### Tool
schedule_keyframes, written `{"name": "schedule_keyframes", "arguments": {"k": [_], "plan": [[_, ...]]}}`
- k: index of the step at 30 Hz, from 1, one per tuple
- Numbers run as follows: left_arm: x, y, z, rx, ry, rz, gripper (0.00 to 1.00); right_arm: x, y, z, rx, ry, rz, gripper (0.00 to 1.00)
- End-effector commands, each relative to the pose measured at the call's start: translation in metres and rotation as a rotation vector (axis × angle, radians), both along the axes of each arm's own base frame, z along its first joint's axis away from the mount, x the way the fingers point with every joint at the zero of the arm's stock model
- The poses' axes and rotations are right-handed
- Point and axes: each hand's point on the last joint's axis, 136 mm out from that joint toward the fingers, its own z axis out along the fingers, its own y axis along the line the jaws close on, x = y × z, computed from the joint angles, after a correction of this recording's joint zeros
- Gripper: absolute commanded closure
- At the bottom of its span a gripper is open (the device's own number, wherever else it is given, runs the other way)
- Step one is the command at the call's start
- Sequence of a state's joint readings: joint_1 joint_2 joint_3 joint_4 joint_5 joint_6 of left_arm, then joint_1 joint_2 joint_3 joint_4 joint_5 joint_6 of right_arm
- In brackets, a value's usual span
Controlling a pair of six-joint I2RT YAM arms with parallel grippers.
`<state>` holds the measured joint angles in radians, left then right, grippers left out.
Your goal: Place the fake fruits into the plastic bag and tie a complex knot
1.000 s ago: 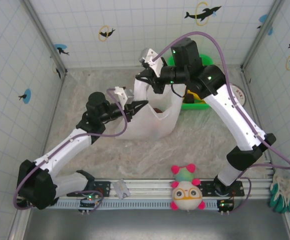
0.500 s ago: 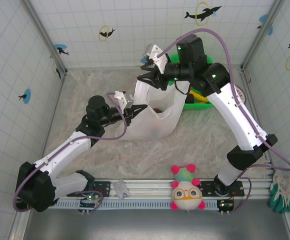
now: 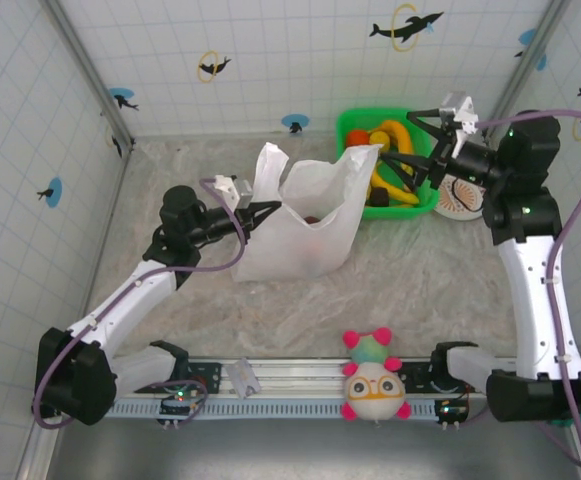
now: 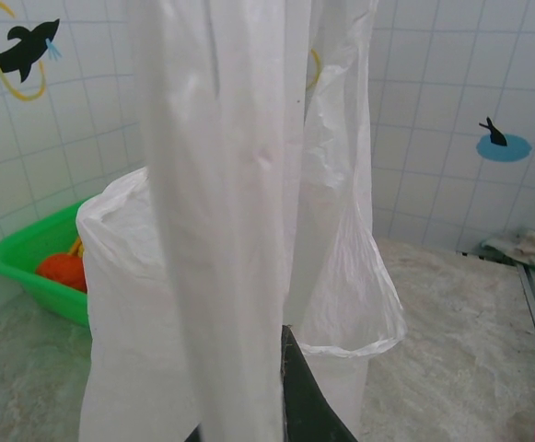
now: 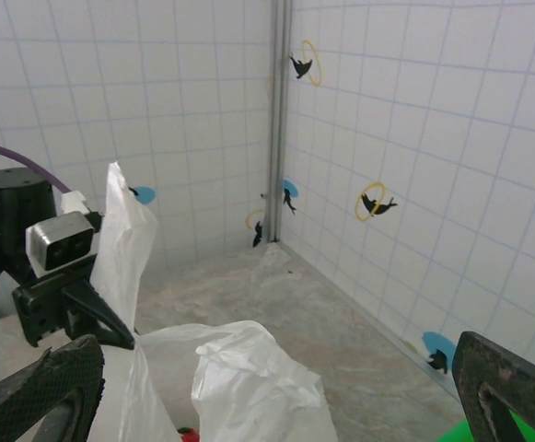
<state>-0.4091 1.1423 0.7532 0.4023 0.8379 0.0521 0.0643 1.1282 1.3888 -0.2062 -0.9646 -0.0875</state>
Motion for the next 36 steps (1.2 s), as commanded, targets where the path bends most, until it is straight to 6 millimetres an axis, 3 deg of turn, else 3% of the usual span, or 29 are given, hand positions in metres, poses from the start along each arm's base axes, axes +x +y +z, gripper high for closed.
{"name": "schedule_keyframes", "arguments": {"k": [1, 6, 11, 14, 17, 24, 29, 32, 36], "plan": [[-0.004, 0.001, 0.013, -0.008, -0.034, -0.025, 1.0, -0.009, 0.012, 0.003, 0.034, -0.046, 0.123, 0.0], [-0.003, 0.001, 0.014, -0.006, -0.034, -0.024, 1.0, 0.015, 0.017, -0.019, -0.012, 0.011, 0.091, 0.01], [-0.003, 0.003, 0.014, -0.001, -0.035, -0.013, 1.0, 0.022, 0.037, -0.036, -0.055, 0.071, 0.133, 0.06], [-0.002, 0.004, 0.014, 0.0, -0.036, -0.005, 1.0, 0.025, 0.04, -0.042, -0.064, 0.083, 0.132, 0.15], [-0.002, 0.003, 0.012, 0.005, -0.03, -0.009, 1.0, 0.024, 0.045, -0.044, -0.067, 0.084, 0.135, 0.31], [-0.001, 0.004, 0.014, 0.011, -0.029, -0.003, 1.0, 0.016, 0.056, -0.025, -0.059, 0.038, 0.14, 0.74], [0.001, 0.01, 0.019, 0.008, -0.032, 0.025, 0.97, 0.01, 0.06, -0.005, -0.044, -0.002, 0.125, 0.98], [0.002, 0.018, 0.026, 0.011, -0.041, 0.055, 0.93, 0.007, 0.062, 0.005, -0.036, -0.013, 0.108, 1.0], [0.005, 0.031, 0.04, 0.007, -0.064, 0.068, 1.0, -0.001, 0.057, 0.024, -0.02, -0.038, 0.068, 1.0]]}}
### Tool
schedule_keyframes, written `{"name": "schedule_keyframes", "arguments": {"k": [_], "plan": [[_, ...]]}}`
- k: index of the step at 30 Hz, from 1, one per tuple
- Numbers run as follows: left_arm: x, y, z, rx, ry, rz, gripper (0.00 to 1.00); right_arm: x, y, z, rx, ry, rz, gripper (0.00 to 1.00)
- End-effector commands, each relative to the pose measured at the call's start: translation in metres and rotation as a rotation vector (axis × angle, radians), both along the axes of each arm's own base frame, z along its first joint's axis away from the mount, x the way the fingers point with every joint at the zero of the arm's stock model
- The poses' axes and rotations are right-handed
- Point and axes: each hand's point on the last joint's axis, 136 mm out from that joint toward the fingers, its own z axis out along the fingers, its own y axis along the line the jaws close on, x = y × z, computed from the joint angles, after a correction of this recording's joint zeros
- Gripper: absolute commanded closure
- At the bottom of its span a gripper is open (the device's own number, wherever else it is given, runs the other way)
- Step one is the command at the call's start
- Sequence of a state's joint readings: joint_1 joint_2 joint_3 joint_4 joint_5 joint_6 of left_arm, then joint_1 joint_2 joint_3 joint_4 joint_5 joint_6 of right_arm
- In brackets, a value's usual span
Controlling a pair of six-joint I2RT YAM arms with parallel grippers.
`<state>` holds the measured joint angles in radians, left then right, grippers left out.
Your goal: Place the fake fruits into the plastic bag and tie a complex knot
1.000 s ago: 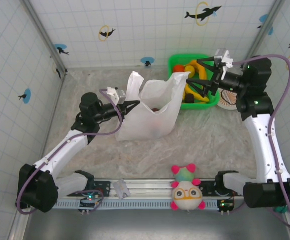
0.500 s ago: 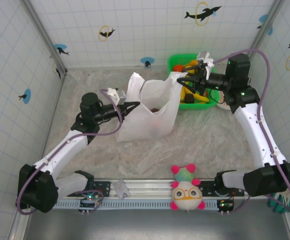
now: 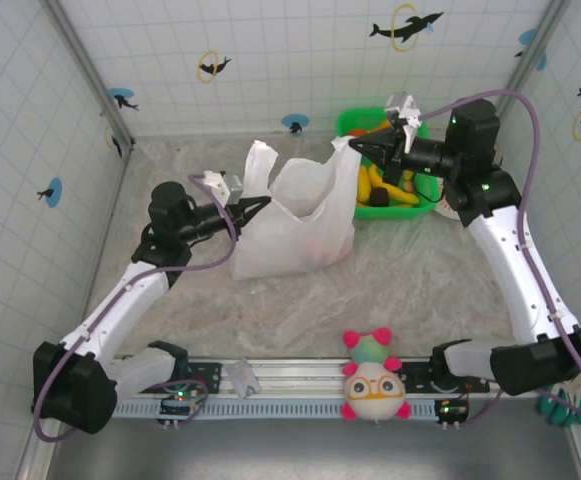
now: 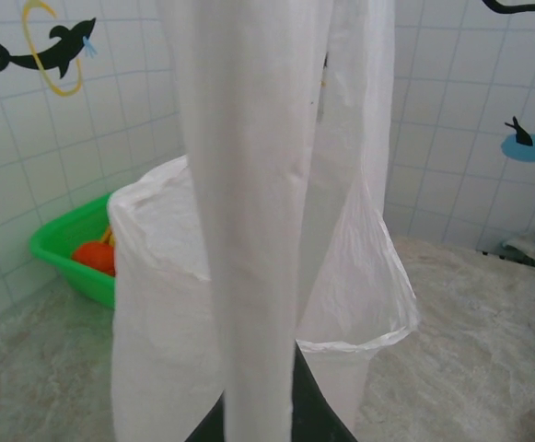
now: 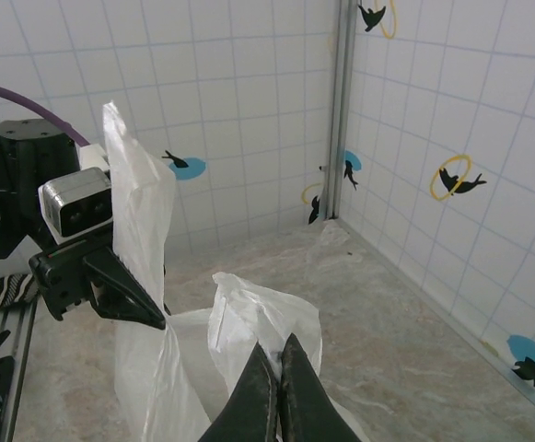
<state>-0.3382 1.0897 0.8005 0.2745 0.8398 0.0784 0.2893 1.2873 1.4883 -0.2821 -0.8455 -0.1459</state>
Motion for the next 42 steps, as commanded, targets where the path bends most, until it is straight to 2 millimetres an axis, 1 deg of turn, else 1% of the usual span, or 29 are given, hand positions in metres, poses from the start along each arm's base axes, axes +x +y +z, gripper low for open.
{"name": "schedule_keyframes", "arguments": {"k": [1, 3, 6, 10, 13, 16, 18, 20, 21, 23, 24, 25, 26, 28, 31, 32, 34, 36, 37, 39, 40, 42], "plan": [[-0.002, 0.011, 0.03, -0.015, -0.069, -0.001, 1.0, -0.02, -0.011, 0.052, 0.048, -0.125, -0.053, 1.0], [0.0, 0.018, 0.039, -0.022, -0.085, 0.003, 1.0, -0.025, -0.017, 0.063, 0.054, -0.146, -0.09, 1.0], [0.003, 0.021, 0.049, -0.024, -0.104, 0.001, 1.0, -0.032, -0.022, 0.078, 0.068, -0.162, -0.118, 1.0], [0.004, 0.017, 0.057, -0.036, -0.108, -0.049, 1.0, -0.037, -0.029, 0.093, 0.098, -0.171, -0.157, 1.0], [0.007, 0.014, 0.054, -0.05, -0.098, -0.07, 1.0, -0.032, -0.03, 0.085, 0.08, -0.155, -0.173, 1.0], [0.013, 0.012, 0.044, -0.063, -0.078, -0.078, 1.0, -0.022, -0.027, 0.062, 0.05, -0.092, -0.177, 1.0], [0.016, 0.01, 0.037, -0.066, -0.053, -0.093, 0.97, -0.018, -0.022, 0.045, 0.036, -0.052, -0.164, 1.0], [0.018, 0.007, 0.03, -0.069, -0.028, -0.113, 0.92, -0.016, -0.016, 0.029, 0.019, -0.021, -0.152, 1.0], [0.019, 0.007, 0.027, -0.07, -0.017, -0.117, 0.88, -0.016, -0.014, 0.025, 0.016, -0.015, -0.147, 1.0], [0.02, 0.007, 0.024, -0.07, -0.011, -0.108, 0.76, -0.016, -0.011, 0.018, 0.01, -0.004, -0.14, 1.0], [0.021, 0.008, 0.025, -0.067, -0.013, -0.1, 0.71, -0.017, -0.011, 0.018, 0.01, -0.005, -0.137, 1.0], [0.022, 0.009, 0.026, -0.061, -0.021, -0.083, 0.62, -0.016, -0.011, 0.017, 0.008, -0.004, -0.139, 1.0], [0.023, 0.012, 0.028, -0.054, -0.032, -0.061, 0.57, -0.016, -0.011, 0.018, 0.009, -0.005, -0.141, 1.0], [0.022, 0.019, 0.038, -0.048, -0.057, -0.02, 0.46, -0.016, -0.011, 0.02, 0.01, -0.012, -0.14, 1.0], [0.019, 0.037, 0.063, -0.045, -0.117, 0.074, 0.34, -0.015, -0.01, 0.022, 0.011, -0.013, -0.142, 1.0], [0.016, 0.044, 0.074, -0.04, -0.143, 0.115, 0.3, -0.014, -0.01, 0.023, 0.011, -0.013, -0.145, 1.0], [0.007, 0.053, 0.094, -0.024, -0.187, 0.173, 0.26, -0.014, -0.01, 0.023, 0.01, -0.014, -0.142, 1.0], [-0.011, 0.057, 0.116, -0.024, -0.227, 0.184, 0.25, -0.013, -0.01, 0.022, 0.009, -0.014, -0.15, 1.0], [-0.023, 0.059, 0.127, -0.037, -0.248, 0.177, 0.25, -0.013, -0.01, 0.021, 0.007, -0.015, -0.149, 1.0], [-0.046, 0.057, 0.146, -0.074, -0.281, 0.142, 0.27, -0.013, -0.01, 0.02, 0.006, -0.011, -0.15, 1.0], [-0.056, 0.054, 0.154, -0.09, -0.293, 0.12, 0.29, -0.013, -0.009, 0.02, 0.005, -0.009, -0.145, 1.0], [-0.077, 0.041, 0.164, -0.113, -0.315, 0.06, 0.3, -0.014, -0.009, 0.02, 0.007, -0.007, -0.14, 1.0]]}}
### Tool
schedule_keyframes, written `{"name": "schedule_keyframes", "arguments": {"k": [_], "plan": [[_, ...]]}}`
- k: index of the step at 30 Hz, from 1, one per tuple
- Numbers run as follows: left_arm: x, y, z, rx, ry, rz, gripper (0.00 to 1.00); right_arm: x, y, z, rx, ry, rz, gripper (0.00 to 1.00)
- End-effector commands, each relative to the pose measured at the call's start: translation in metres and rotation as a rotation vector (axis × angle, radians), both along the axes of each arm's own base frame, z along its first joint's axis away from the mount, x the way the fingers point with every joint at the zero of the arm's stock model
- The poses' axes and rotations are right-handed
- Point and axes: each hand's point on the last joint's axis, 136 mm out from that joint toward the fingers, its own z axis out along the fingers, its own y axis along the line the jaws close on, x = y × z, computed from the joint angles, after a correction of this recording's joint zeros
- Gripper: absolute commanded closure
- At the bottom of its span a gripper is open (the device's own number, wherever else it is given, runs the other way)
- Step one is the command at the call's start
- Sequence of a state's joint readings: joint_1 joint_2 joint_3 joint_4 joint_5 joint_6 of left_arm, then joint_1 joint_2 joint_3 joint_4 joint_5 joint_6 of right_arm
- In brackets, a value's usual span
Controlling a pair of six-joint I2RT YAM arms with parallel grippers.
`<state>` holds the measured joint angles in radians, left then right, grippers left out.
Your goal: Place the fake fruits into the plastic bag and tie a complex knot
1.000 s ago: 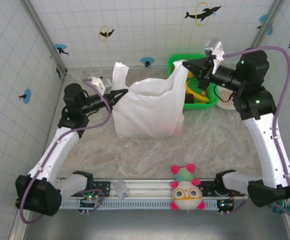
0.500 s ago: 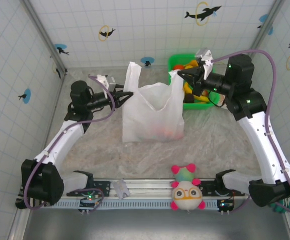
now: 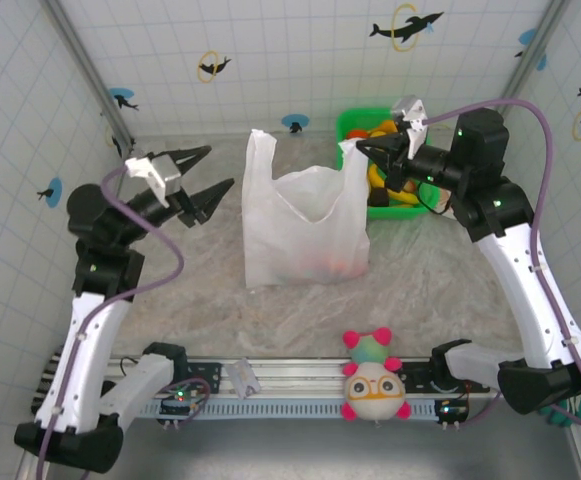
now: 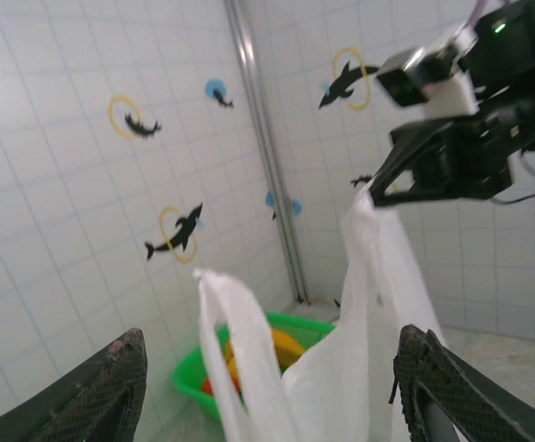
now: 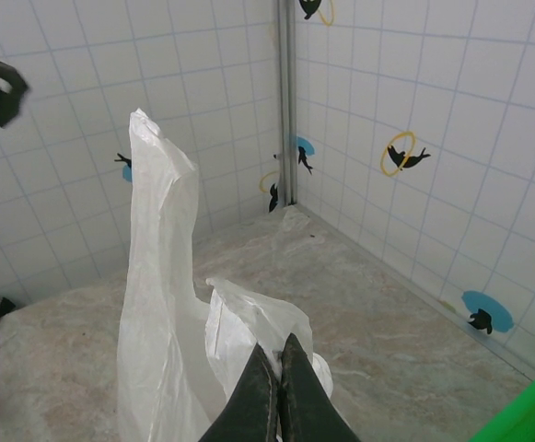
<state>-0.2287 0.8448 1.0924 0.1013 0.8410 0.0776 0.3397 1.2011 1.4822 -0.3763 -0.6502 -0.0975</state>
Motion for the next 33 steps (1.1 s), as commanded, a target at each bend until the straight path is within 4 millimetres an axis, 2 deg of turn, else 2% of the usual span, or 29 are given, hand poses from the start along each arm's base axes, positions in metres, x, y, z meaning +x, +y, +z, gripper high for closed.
{"name": "schedule_keyframes", "arguments": {"k": [1, 3, 6, 7, 10, 13, 21, 28, 33], "plan": [[-0.022, -0.02, 0.005, -0.007, 0.018, -0.078, 0.3, -0.003, 0.001, 0.016, 0.02, -0.055, 0.008, 1.0], [-0.035, -0.047, 0.007, -0.001, -0.006, -0.138, 0.29, -0.004, 0.002, 0.017, 0.024, -0.059, 0.009, 1.0], [-0.033, -0.093, -0.002, 0.069, 0.007, -0.178, 0.29, -0.006, 0.002, 0.016, 0.026, -0.058, 0.012, 1.0], [-0.032, -0.106, 0.004, 0.081, -0.004, -0.199, 0.3, -0.007, 0.003, 0.015, 0.026, -0.058, 0.013, 1.0], [-0.016, -0.138, 0.003, 0.116, 0.019, -0.259, 0.37, -0.008, 0.004, 0.012, 0.028, -0.053, 0.023, 1.0], [0.006, -0.158, -0.001, 0.156, 0.031, -0.255, 0.42, -0.011, 0.005, 0.011, 0.028, -0.054, 0.033, 1.0], [0.035, -0.188, -0.014, 0.203, 0.048, -0.27, 0.42, -0.019, 0.006, 0.015, 0.031, -0.069, 0.064, 1.0], [0.048, -0.19, -0.011, 0.197, 0.029, -0.215, 0.42, -0.023, 0.007, 0.013, 0.021, -0.068, 0.084, 1.0], [0.048, -0.191, -0.009, 0.194, 0.011, -0.218, 0.4, -0.024, 0.009, 0.01, 0.015, -0.065, 0.096, 1.0]]}}
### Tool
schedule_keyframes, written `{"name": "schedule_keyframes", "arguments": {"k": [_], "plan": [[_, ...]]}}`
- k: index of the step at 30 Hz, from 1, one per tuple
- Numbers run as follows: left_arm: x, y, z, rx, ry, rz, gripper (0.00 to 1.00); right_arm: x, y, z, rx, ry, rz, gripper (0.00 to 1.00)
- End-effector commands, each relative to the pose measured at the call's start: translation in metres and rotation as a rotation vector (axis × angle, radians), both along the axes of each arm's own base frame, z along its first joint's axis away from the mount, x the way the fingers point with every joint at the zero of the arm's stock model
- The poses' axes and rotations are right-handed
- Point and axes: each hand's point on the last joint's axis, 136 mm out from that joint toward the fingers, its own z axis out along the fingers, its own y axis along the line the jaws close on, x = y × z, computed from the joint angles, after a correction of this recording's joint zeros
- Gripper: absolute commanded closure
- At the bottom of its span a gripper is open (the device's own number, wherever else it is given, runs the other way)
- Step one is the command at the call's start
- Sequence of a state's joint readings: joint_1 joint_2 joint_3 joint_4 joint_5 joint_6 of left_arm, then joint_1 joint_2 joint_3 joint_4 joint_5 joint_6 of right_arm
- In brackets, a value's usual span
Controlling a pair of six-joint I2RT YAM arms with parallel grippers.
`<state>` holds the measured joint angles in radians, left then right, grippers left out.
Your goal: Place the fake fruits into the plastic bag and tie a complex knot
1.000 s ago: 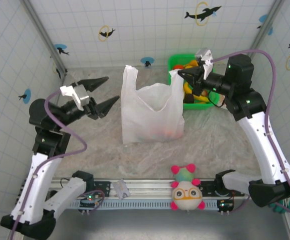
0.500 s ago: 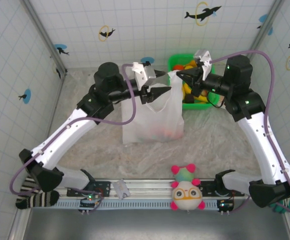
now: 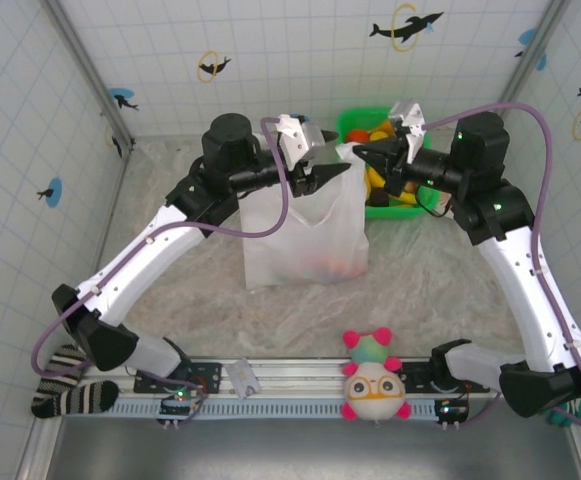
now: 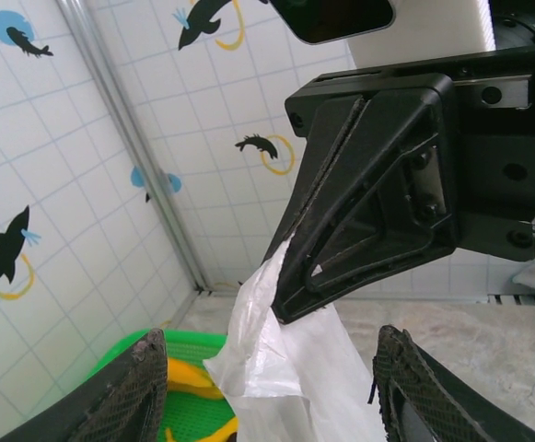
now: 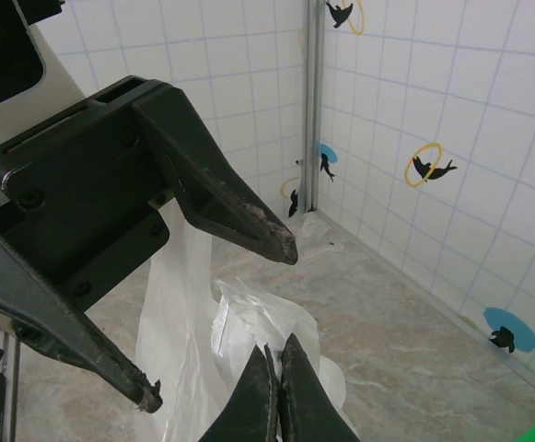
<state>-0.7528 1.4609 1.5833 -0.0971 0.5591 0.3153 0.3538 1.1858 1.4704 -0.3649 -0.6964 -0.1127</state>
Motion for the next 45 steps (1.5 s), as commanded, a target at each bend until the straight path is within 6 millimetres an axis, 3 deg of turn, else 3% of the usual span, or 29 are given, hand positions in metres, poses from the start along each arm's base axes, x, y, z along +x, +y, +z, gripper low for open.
{"name": "schedule_keyframes", "arguments": {"k": [1, 5, 10, 16, 18, 20, 23, 26, 29, 36, 41, 45], "plan": [[-0.001, -0.002, 0.016, -0.024, -0.059, -0.009, 0.4, -0.012, 0.003, 0.008, 0.013, -0.042, 0.039, 1.0], [-0.002, -0.009, 0.01, -0.015, -0.046, -0.049, 0.44, -0.013, 0.004, 0.009, 0.017, -0.05, 0.049, 1.0], [-0.003, -0.013, 0.008, -0.006, -0.041, -0.073, 0.61, -0.015, 0.005, 0.008, 0.017, -0.051, 0.057, 1.0], [-0.004, -0.013, 0.007, -0.003, -0.044, -0.076, 0.92, -0.017, 0.003, 0.01, 0.019, -0.057, 0.067, 0.94], [-0.005, -0.012, 0.008, -0.005, -0.047, -0.075, 1.0, -0.017, -0.002, 0.01, 0.02, -0.056, 0.057, 0.83], [-0.005, -0.012, 0.008, -0.007, -0.049, -0.072, 1.0, -0.017, -0.013, 0.012, 0.025, -0.061, 0.038, 0.68], [-0.005, -0.011, 0.009, -0.011, -0.052, -0.075, 1.0, -0.015, -0.037, 0.018, 0.074, -0.077, -0.009, 0.55], [-0.008, -0.01, 0.011, -0.02, -0.054, -0.082, 1.0, -0.017, -0.054, 0.012, 0.107, -0.099, -0.028, 0.26], [-0.012, -0.009, 0.013, -0.025, -0.058, -0.096, 1.0, -0.024, -0.054, -0.005, 0.117, -0.149, 0.004, 0.01], [-0.024, -0.004, 0.016, -0.034, -0.069, -0.14, 1.0, -0.016, -0.015, -0.031, 0.095, -0.221, 0.123, 0.0], [-0.031, 0.002, 0.017, -0.046, -0.075, -0.185, 1.0, -0.009, 0.003, -0.025, 0.103, -0.258, 0.211, 0.0], [-0.032, 0.006, 0.018, -0.056, -0.069, -0.214, 1.0, -0.019, 0.02, -0.02, 0.107, -0.255, 0.321, 0.04]]}}
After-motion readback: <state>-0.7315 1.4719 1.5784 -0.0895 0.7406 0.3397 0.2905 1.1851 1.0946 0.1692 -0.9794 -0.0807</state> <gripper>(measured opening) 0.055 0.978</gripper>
